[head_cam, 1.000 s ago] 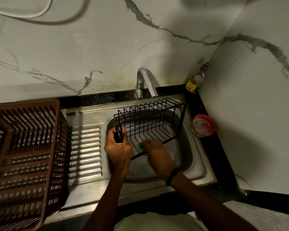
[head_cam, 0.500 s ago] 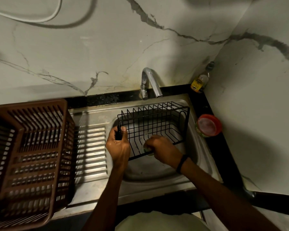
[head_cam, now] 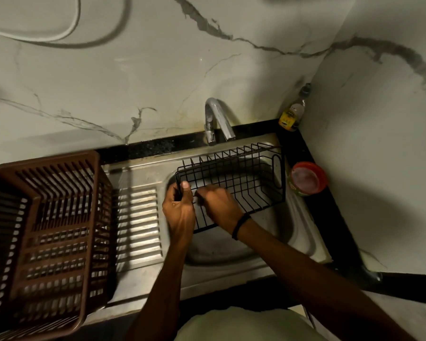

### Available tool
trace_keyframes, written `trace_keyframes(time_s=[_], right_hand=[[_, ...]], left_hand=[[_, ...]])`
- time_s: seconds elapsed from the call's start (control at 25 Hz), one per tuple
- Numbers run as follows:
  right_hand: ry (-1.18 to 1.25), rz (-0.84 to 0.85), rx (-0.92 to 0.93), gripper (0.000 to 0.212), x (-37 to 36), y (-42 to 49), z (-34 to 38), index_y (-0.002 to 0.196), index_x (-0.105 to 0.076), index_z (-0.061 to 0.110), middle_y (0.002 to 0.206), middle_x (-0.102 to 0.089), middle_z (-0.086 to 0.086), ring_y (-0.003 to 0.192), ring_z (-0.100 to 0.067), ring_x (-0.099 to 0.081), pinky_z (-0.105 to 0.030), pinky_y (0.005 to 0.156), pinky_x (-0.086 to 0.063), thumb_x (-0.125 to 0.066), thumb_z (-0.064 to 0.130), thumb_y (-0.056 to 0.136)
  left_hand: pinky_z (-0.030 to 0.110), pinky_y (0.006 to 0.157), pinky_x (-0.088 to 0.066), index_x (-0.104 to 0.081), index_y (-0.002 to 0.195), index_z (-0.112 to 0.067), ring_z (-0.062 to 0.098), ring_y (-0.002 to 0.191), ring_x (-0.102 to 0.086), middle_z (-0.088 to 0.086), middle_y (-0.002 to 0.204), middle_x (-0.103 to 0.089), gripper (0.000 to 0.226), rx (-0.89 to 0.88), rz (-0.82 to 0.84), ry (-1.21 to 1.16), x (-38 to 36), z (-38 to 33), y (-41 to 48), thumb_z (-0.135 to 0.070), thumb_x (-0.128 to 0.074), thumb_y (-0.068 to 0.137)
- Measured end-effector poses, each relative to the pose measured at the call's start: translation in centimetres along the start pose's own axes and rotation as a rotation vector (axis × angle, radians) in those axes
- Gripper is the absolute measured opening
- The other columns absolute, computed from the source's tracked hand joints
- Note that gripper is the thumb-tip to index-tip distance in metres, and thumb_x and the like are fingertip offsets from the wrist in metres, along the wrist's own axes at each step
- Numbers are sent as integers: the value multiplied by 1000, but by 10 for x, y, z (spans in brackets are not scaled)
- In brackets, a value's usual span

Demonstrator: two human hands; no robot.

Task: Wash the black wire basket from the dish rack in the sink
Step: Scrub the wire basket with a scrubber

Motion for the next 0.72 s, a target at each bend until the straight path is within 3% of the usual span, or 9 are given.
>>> trace_keyframes(time_s=[0.04, 0.16, 0.24, 0.36, 0.48, 0.56, 0.72], right_hand=[[-5, 35, 44, 16, -8, -4, 9, 108, -64, 9, 101, -65, -10, 91, -21, -61, -32, 82, -52, -57, 7, 95], [51, 160, 101, 12, -15, -8, 3, 103, -68, 12, 98, -68, -5, 90, -16, -63, -30, 85, -52, -62, 11, 92], [49, 100, -12, 11, -4, 4, -15, 102, -66, 13, 98, -66, -5, 89, -17, -62, -32, 86, -53, -58, 13, 95], [2, -22, 1, 13, 1, -2, 0, 101, -64, 11, 98, -62, -7, 88, -19, -59, -31, 82, -51, -55, 5, 95], [31, 57, 132, 18, -11, -33, 17, 97, -69, 9, 98, -66, -8, 91, -19, -60, -28, 82, -49, -58, -3, 90], [65, 92, 161, 19, -11, -42, 9, 100, -70, 13, 100, -67, -4, 94, -15, -61, -25, 84, -50, -61, -1, 89], [98, -2, 8, 28, -7, -38, -38, 110, -68, 15, 111, -65, -2, 102, -12, -60, -28, 92, -52, -64, -2, 88]], left_hand=[[37, 81, -58, -66, 114, 2, 12, 84, -67, 12, 92, -68, 31, 21, -9, -11, -1, 1, 1, -24, -55, 104], [58, 89, -53, -65, 118, 3, 43, 90, -63, 33, 101, -65, 43, 43, -35, -87, 5, 8, -1, -36, -60, 100], [54, 80, -52, -67, 113, -1, 34, 83, -59, 23, 90, -64, 43, 36, 0, -90, 4, 7, -4, -41, -61, 99], [49, 85, -54, -67, 112, 1, 25, 89, -62, 16, 93, -68, 29, 6, 0, -10, -3, -1, 2, -26, -59, 102], [45, 82, -55, -66, 117, 5, 26, 89, -61, 20, 96, -68, 35, 27, -65, -14, 3, 7, 9, -26, -62, 100], [51, 89, -57, -66, 119, 4, 33, 93, -66, 24, 101, -69, 39, 21, -92, -3, 9, 13, 7, -29, -62, 99], [57, 100, -52, -63, 128, -2, 34, 114, -65, 19, 119, -69, 57, -32, -63, 55, 4, 8, 1, -48, -63, 95]])
Point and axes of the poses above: each hand's wrist, its own y-axis towards the middle knuckle, its own x-axis out of the back of the hand, z = x × y, the point moved 8 cm from there along y, towards the middle knuckle
